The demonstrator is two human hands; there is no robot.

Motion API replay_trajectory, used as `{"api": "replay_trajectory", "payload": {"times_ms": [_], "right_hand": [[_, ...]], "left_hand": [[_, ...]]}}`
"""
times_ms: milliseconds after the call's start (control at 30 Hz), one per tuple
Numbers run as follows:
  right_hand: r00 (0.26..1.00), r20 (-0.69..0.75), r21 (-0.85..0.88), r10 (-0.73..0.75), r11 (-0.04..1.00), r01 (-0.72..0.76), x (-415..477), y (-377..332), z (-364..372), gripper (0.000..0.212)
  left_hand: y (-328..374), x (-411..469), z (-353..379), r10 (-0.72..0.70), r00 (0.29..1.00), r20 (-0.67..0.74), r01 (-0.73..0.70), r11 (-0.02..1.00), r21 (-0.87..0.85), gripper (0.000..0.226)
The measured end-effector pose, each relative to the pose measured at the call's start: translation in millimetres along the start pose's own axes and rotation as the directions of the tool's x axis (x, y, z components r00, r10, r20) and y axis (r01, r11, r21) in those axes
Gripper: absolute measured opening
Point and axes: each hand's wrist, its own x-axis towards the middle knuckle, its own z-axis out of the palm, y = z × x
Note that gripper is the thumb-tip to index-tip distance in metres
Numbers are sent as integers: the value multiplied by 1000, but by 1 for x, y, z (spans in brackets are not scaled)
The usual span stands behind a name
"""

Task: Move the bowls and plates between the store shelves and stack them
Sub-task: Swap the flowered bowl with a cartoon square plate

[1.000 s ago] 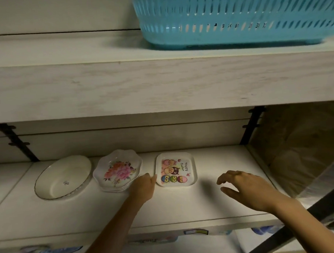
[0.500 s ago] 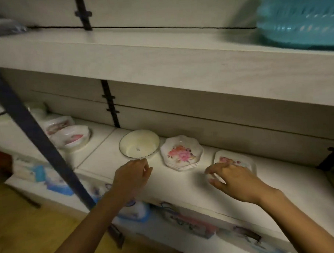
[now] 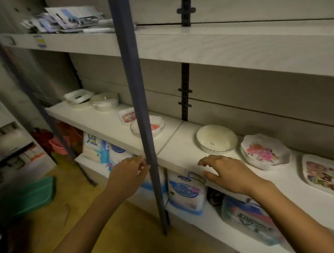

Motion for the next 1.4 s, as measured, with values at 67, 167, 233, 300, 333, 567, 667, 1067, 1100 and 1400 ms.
{"api": "replay_trajectory", "payload": {"times_ms": [67, 167, 233, 300, 333, 567, 667, 1067, 1100, 1400], "right_hand": [[1000, -2, 9, -2, 1000, 2, 17, -27, 6, 37], [1000, -20, 22, -18, 1000, 19, 40, -64, 10, 37], [999, -17, 23, -39, 999, 40, 52, -85, 12, 36], [998, -15, 21, -57, 998, 57, 66, -102, 13, 35], [998, -11, 18, -64, 998, 64, 73, -109, 13, 35], [995, 16, 15, -97, 995, 97, 134, -148, 21, 36], [994, -5, 33, -111, 993, 111, 165, -160, 24, 37], [996, -76, 35, -37, 999, 40, 286, -183, 23, 35], [998, -64, 41, -17, 999, 20, 291, -182, 25, 35], [960, -58, 148, 275, 953, -264, 320, -169, 37, 36]], "left_hand": [[-30, -3, -12, -5, 1000, -16, 5, 1000, 5, 25], [-66, -8, -30, -28, 999, -32, 29, 1000, 8, 25], [-87, -11, -40, -45, 999, -19, 45, 999, 7, 26], [-107, -10, -47, -43, 999, -22, 42, 999, -16, 31], [-116, -8, -50, -42, 999, -22, 42, 999, -19, 34], [-170, 18, -55, -69, 998, -3, 69, 997, 17, 24], [-198, 41, -56, -63, 998, 20, 62, 997, 37, 27], [-282, 161, -68, 10, 1000, 15, -11, 998, 57, 23], [-284, 169, -66, 15, 999, 38, -17, 999, 48, 24], [-297, 254, -47, 145, 979, 143, -150, 989, 21, 25]]}}
